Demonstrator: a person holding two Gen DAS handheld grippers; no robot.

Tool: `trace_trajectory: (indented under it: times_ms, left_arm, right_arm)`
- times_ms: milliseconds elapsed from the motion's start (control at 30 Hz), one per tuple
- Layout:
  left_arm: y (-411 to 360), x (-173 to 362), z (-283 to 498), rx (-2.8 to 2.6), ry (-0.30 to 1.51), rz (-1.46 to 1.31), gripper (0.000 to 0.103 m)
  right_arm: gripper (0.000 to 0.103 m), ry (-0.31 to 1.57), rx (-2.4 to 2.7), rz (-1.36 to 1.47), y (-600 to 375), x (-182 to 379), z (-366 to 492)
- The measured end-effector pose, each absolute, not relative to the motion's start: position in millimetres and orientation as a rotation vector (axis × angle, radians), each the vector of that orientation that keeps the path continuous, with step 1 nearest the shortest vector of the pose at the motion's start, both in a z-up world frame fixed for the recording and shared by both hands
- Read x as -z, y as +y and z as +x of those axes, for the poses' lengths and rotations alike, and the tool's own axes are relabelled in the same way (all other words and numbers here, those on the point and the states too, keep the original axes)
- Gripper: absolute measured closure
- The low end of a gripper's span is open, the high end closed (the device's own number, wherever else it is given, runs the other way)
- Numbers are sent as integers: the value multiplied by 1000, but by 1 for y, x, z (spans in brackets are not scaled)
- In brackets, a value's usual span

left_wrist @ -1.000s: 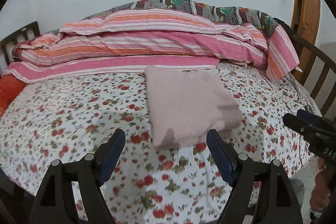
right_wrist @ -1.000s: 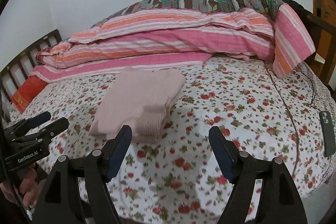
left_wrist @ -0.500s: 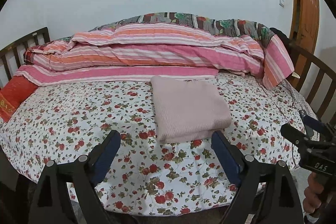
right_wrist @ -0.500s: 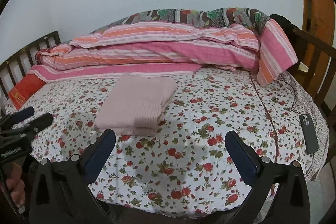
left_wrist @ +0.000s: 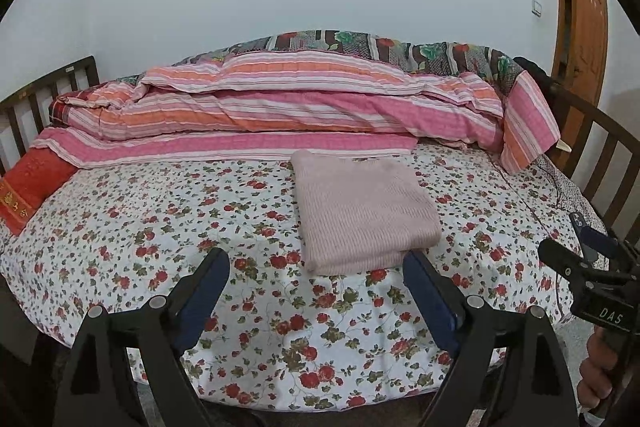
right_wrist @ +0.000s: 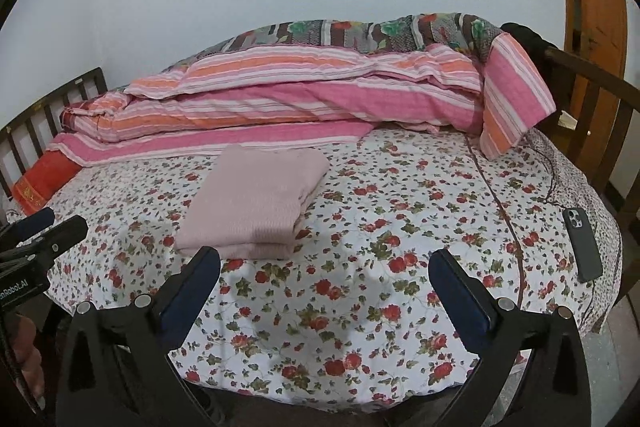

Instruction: Fold small clothes

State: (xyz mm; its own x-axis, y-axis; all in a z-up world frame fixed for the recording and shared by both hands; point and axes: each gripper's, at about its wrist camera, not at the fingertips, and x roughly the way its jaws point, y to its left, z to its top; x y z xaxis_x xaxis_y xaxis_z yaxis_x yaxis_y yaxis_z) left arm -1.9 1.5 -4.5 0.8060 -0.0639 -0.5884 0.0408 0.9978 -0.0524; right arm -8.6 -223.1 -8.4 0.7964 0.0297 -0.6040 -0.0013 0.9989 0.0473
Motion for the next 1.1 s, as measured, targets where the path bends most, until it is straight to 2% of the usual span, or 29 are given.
trace_trajectory:
  times_ms: [1100]
  left_arm:
    - [9, 3, -1, 61, 628, -55, 15]
  right_arm:
    - [1, 650, -20, 37, -212, 10, -11]
